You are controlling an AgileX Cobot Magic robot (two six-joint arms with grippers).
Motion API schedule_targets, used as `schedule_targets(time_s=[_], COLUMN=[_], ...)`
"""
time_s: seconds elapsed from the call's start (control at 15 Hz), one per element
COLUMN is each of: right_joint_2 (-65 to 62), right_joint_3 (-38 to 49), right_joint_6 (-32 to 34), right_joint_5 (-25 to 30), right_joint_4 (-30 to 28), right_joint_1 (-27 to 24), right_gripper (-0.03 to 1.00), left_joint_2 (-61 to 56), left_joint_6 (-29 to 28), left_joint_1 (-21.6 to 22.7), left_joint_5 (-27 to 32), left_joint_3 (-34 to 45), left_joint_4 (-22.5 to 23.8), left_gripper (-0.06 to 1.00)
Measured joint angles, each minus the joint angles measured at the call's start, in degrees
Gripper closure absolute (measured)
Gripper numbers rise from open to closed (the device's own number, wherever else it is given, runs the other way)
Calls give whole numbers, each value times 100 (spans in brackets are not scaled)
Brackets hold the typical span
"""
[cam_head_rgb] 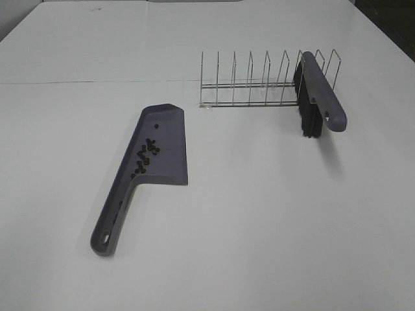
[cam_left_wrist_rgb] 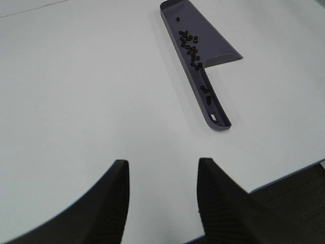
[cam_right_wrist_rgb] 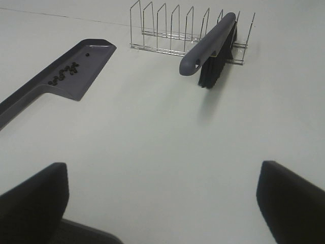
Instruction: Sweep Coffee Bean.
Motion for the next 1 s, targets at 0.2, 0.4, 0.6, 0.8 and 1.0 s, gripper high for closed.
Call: schedule_targets(time_s=[0.2,0.4,0.6,0.8,1.0], right_joint_2=[0,0,0,0,0], right_joint_3=[0,0,0,0,0], right_joint_6=[0,0,0,0,0], right_joint_5=[0,0,0,0,0], right_joint_4=[0,0,0,0,0], right_joint_1=[0,0,0,0,0], right_gripper=[10,10,10,10,10], left_joint_2=[-579,-848,-848,-848,-848], left_joint_6=[0,0,0,0,0], left_joint_1=[29,212,699,831,831], left_joint_5=[-11,-11,-11,-11,-11], left_joint_3=[0,0,0,0,0], left_joint_4=[0,0,-6,-6,-6], left_gripper=[55,55,55,55,55])
